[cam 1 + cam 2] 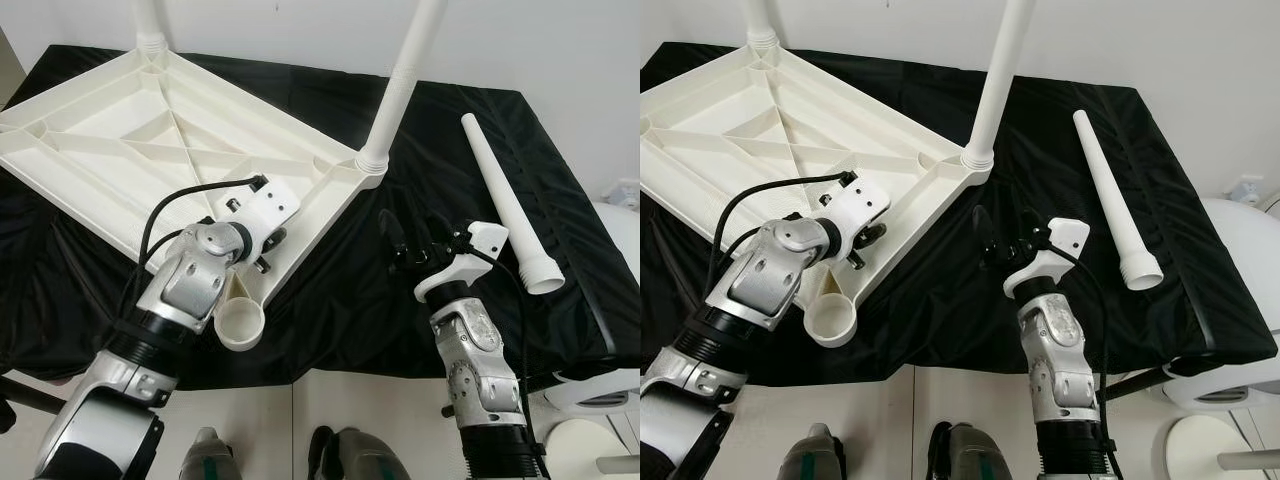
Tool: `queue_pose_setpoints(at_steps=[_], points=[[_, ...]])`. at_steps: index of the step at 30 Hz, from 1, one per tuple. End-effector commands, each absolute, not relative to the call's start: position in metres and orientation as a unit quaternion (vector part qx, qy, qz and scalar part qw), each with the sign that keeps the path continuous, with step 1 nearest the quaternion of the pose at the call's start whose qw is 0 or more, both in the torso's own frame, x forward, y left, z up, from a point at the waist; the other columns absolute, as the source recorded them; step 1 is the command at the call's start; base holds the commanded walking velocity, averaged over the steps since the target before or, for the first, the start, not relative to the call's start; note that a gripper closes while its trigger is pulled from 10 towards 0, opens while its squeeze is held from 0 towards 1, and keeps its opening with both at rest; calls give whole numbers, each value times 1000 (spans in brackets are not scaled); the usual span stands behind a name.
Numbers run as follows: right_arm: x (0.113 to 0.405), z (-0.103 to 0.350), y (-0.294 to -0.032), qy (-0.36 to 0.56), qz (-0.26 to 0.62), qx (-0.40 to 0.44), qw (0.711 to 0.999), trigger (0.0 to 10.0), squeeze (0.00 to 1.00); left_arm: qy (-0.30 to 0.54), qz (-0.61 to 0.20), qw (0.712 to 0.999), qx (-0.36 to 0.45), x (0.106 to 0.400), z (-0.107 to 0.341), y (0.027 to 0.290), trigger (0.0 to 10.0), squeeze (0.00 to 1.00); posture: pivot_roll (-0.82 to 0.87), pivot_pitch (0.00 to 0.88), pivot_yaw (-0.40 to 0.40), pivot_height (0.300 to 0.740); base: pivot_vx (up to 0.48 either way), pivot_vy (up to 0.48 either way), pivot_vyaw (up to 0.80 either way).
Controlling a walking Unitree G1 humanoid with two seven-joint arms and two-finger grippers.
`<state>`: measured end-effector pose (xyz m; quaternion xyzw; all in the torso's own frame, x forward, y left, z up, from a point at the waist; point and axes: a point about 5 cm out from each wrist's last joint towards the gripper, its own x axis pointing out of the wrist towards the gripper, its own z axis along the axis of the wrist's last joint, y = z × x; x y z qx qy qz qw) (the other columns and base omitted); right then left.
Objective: Building children table
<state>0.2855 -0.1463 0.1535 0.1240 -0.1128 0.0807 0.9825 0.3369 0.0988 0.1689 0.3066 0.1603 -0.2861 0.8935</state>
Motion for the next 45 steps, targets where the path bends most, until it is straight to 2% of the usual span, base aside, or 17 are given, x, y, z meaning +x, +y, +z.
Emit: queue_pose_setpoints(at_steps=[1, 2, 5, 12, 28, 36, 44, 45], points=[[288, 146, -152, -89, 47, 115, 988, 10000, 0, 162, -276, 896, 309, 338, 170, 92, 10000, 0, 37, 85, -82, 740, 0, 0, 0], [288, 146, -152, -89, 47, 115, 988, 10000, 0, 162, -276, 896, 309, 338, 170, 92, 10000, 0, 37, 85, -82, 740, 0, 0, 0], [301, 139, -155, -58, -6, 94, 994, 10000, 0, 137, -304, 896, 293, 333, 180, 70, 10000, 0, 39, 88, -79, 740, 0, 0, 0], [313, 135, -154, -35, -28, 83, 996, 10000, 0, 122, -319, 894, 289, 330, 189, 54, 10000, 0, 50, 91, -78, 740, 0, 0, 0], [342, 134, -152, 3, -83, 75, 994, 10000, 0, 123, -353, 882, 287, 321, 192, 31, 10000, 0, 63, 96, -69, 740, 0, 0, 0], [345, 134, -153, 2, -91, 70, 993, 10000, 0, 130, -339, 882, 301, 322, 189, 35, 10000, 0, 62, 97, -67, 740, 0, 0, 0], [344, 132, -154, 1, -93, 68, 993, 10000, 0, 102, -274, 911, 290, 336, 211, 56, 10000, 0, 63, 100, -72, 740, 0, 0, 0], [344, 131, -154, 1, -93, 68, 993, 10000, 0, 102, -260, 916, 286, 338, 214, 62, 10000, 494, 63, 100, -72, 740, 0, 0, 0]])
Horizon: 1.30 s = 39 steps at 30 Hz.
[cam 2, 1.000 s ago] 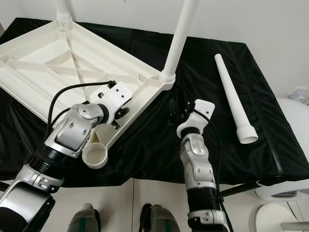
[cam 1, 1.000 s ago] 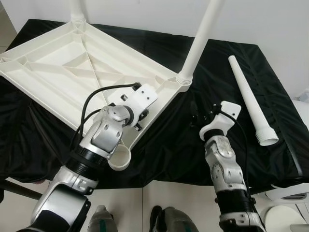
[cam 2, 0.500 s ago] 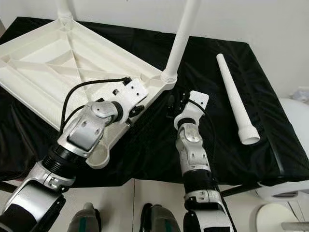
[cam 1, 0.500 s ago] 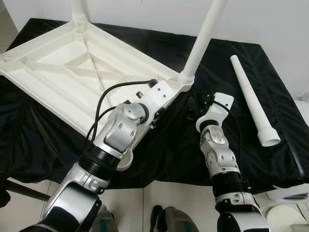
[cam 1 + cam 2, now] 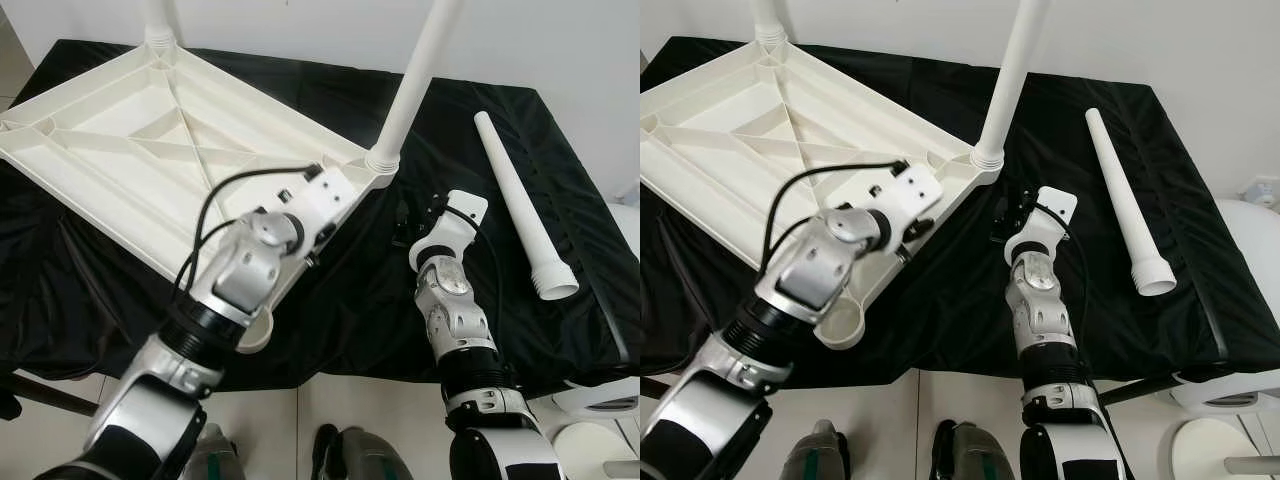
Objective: Building children table
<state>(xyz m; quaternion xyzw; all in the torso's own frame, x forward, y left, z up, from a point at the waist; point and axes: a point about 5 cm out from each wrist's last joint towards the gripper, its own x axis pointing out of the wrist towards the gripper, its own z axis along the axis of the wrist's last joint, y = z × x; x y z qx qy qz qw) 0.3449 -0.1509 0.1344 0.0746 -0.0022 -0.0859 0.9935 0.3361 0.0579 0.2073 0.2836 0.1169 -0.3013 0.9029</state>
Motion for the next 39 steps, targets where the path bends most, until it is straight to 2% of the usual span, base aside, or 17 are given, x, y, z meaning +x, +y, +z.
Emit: queue_pose_setpoints(at_steps=[1, 6, 7, 23, 24, 27, 28, 29, 30, 32, 33, 36, 37, 38, 39], points=[[344, 131, -154, 1, -93, 68, 993, 10000, 0, 108, -250, 919, 284, 340, 213, 67, 10000, 1000, 64, 101, -73, 740, 0, 0, 0], [346, 132, -154, 0, -94, 68, 993, 10000, 0, 131, -240, 912, 307, 341, 203, 72, 10000, 1000, 65, 101, -73, 740, 0, 0, 0], [346, 133, -155, -2, -95, 68, 993, 10000, 0, 147, -239, 904, 324, 340, 195, 73, 10000, 0, 62, 102, -72, 740, 0, 0, 0], [345, 133, -161, -6, -103, 64, 993, 10000, 0, 224, -228, 869, 378, 335, 162, 88, 10000, 0, 56, 104, -72, 740, 0, 0, 0], [345, 134, -160, -6, -103, 64, 993, 10000, 0, 229, -237, 867, 374, 333, 161, 87, 4588, 0, 57, 104, -73, 740, 0, 0, 0], [346, 134, -160, -6, -102, 64, 993, 10000, 0, 231, -246, 867, 366, 331, 161, 86, 4549, 0, 58, 104, -73, 740, 0, 0, 0], [346, 134, -160, -6, -102, 65, 993, 10000, 0, 229, -253, 867, 364, 330, 162, 86, 2510, 0, 59, 103, -73, 740, 0, 0, 0], [346, 134, -160, -6, -102, 65, 993, 10000, 0, 229, -253, 867, 364, 330, 162, 86, 2510, 0, 59, 103, -73, 740, 0, 0, 0], [346, 134, -160, -6, -101, 65, 993, 10000, 0, 229, -254, 867, 362, 330, 163, 86, 0, 0, 59, 103, -73, 740, 0, 0, 0], [346, 134, -159, -6, -101, 65, 993, 10000, 0, 228, -253, 868, 361, 329, 165, 86, 0, 0, 59, 101, -73, 740, 0, 0, 0], [346, 134, -159, -6, -100, 65, 993, 10000, 0, 229, -255, 869, 357, 329, 167, 85, 2353, 0, 59, 101, -73, 740, 0, 0, 0], [346, 134, -158, -6, -100, 65, 993, 10000, 0, 230, -256, 869, 355, 328, 167, 84, 2353, 0, 61, 101, -74, 740, 0, 0, 0], [346, 134, -158, -6, -99, 64, 993, 10000, 0, 230, -261, 872, 346, 328, 169, 82, 5412, 0, 61, 101, -74, 740, 0, 0, 0], [346, 134, -158, -6, -99, 64, 993, 10000, 0, 230, -261, 872, 346, 328, 169, 82, 5412, 0, 61, 101, -74, 740, 0, 0, 0], [346, 133, -157, -5, -97, 63, 993, 10000, 0, 231, -265, 874, 335, 327, 170, 78, 10000, 0, 61, 101, -74, 740, 0, 0, 0]])
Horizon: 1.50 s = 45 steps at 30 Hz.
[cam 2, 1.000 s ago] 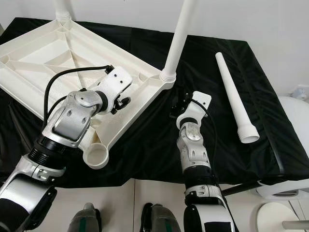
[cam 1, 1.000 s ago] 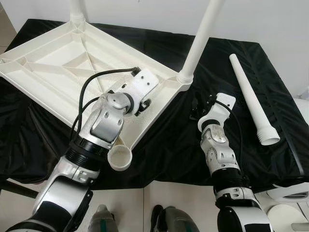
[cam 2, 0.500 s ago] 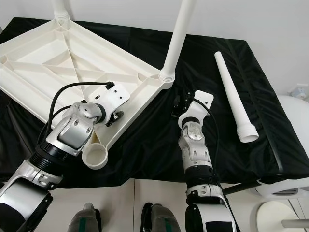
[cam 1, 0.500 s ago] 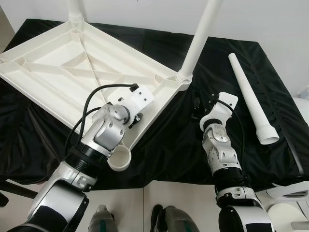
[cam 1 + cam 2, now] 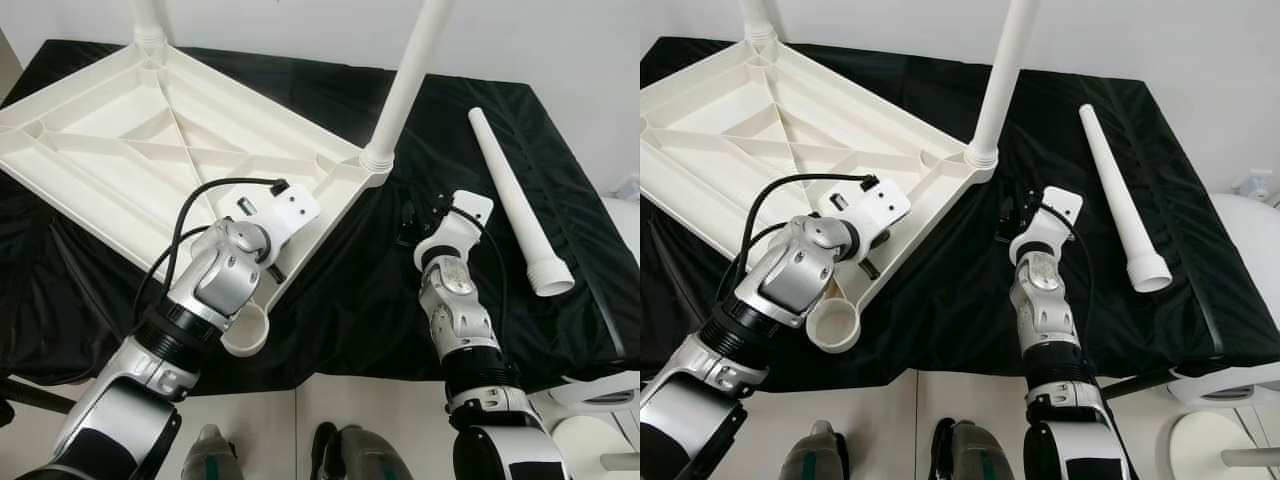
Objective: Building children table
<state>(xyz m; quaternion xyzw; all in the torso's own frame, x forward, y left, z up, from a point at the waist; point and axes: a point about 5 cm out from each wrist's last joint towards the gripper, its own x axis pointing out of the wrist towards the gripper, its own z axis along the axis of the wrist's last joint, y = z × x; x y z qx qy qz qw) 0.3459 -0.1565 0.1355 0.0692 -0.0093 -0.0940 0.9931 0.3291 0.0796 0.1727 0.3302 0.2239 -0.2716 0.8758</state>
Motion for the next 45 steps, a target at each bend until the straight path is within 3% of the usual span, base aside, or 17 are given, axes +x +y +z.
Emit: queue_pose_setpoints(at_steps=[1, 20, 38, 39, 41, 42, 43, 45], points=[[346, 133, -157, -5, -97, 63, 993, 10000, 0, 231, -265, 874, 335, 327, 170, 78, 10000, 0, 61, 101, -74, 740, 0, 0, 0], [348, 132, -150, -4, -82, 55, 995, 10000, 0, 169, -332, 882, 288, 317, 198, 16, 10000, 0, 62, 99, -79, 740, 0, 0, 0], [374, 138, -144, 22, -76, 63, 995, 10000, 0, 158, -358, 872, 293, 306, 202, -4, 10000, 0, 76, 112, -79, 740, 0, 0, 0], [376, 140, -143, 22, -72, 64, 995, 10000, 0, 159, -359, 873, 290, 305, 202, -5, 10000, 106, 77, 113, -79, 740, 0, 0, 0], [378, 141, -142, 22, -64, 65, 996, 10000, 0, 159, -360, 873, 287, 305, 202, -5, 10000, 106, 77, 113, -79, 740, 0, 0, 0], [379, 142, -139, 22, -45, 69, 996, 10000, 0, 159, -360, 874, 284, 304, 202, -6, 10000, 584, 79, 114, -80, 740, 0, 0, 0], [381, 145, -136, 20, -20, 75, 997, 10000, 0, 157, -360, 875, 283, 304, 203, -7, 10000, 953, 79, 115, -80, 740, 0, 0, 0], [384, 148, -133, 14, 10, 81, 997, 10000, 0, 149, -357, 882, 270, 305, 206, -8, 10000, 1000, 77, 115, -80, 740, 0, 0, 0]])
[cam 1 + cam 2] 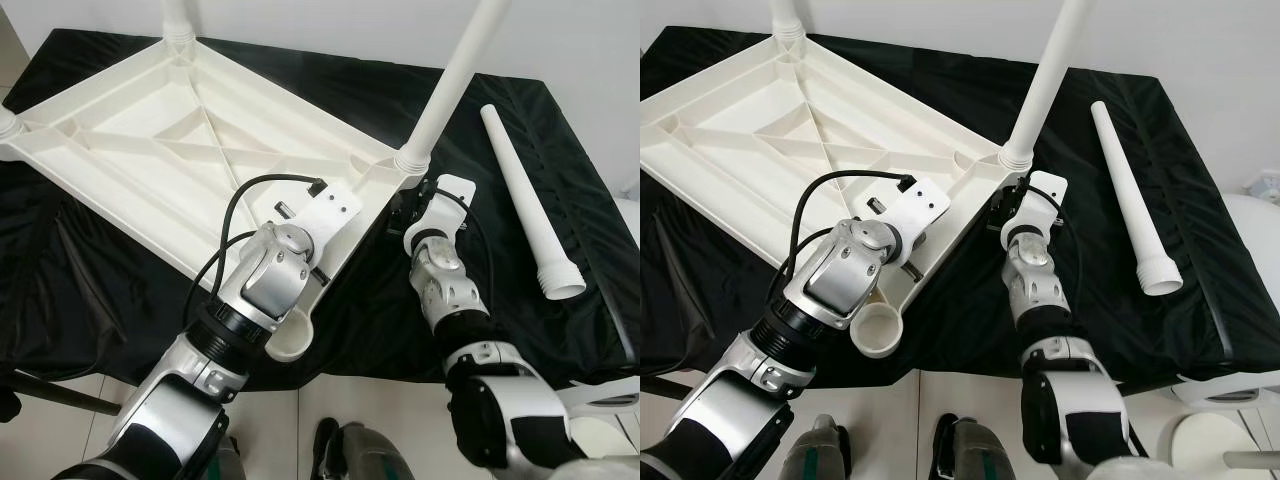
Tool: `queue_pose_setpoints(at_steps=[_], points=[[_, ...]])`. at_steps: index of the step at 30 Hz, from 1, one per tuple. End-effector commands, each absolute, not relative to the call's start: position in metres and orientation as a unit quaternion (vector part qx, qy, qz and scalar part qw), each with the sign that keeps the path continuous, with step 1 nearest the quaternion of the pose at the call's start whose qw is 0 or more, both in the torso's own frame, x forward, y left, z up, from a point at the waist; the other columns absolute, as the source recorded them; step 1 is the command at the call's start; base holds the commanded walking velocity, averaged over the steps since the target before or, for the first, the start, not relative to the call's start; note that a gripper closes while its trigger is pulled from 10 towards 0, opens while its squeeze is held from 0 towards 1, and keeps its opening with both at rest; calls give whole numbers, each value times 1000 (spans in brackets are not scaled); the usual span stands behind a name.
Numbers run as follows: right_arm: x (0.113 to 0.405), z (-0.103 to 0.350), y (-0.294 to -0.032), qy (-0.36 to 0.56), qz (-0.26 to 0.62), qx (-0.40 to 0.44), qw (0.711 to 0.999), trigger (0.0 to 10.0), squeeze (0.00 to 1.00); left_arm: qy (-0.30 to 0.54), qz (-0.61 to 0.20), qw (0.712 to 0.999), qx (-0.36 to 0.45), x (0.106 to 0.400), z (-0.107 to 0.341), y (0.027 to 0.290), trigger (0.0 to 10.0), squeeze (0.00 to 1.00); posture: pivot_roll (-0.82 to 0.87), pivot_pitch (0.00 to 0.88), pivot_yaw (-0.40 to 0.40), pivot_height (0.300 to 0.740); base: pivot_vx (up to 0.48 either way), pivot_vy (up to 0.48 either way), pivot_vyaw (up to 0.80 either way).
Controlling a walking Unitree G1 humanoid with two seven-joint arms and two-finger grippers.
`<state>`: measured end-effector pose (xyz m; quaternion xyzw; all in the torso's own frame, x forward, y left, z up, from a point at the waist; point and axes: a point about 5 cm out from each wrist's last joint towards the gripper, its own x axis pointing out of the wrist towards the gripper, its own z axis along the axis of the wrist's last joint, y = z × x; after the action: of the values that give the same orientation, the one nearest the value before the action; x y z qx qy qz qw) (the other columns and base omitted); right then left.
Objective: Building children table
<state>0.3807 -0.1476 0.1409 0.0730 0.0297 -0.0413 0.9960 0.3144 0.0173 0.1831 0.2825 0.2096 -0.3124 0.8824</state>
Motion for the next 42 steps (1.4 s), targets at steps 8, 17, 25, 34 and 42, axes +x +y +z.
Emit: queue_pose_setpoints(at_steps=[8, 17, 25, 34, 42], points=[[386, 148, -141, 11, -1, 66, 998, 10000, 0, 121, -344, 894, 260, 311, 222, -4, 10000, 0, 72, 114, -78, 740, 0, 0, 0], [389, 148, -147, 14, -8, 58, 998, 10000, 0, 67, -332, 913, 225, 317, 253, 12, 10000, 0, 76, 112, -78, 740, 0, 0, 0], [389, 148, -151, 1, -6, 54, 999, 10000, 0, 88, -242, 917, 303, 333, 245, 57, 10000, 0, 85, 111, -87, 740, 0, 0, 0], [376, 142, -168, -46, -29, 43, 998, 10000, 0, 114, -174, 913, 352, 336, 231, 104, 10000, 0, 93, 109, -105, 740, 0, 0, 0], [331, 144, -162, -167, 42, 41, 984, 10000, 0, 115, -148, 912, 366, 327, 220, 140, 10000, 0, 91, 112, -115, 740, 0, 0, 0]])
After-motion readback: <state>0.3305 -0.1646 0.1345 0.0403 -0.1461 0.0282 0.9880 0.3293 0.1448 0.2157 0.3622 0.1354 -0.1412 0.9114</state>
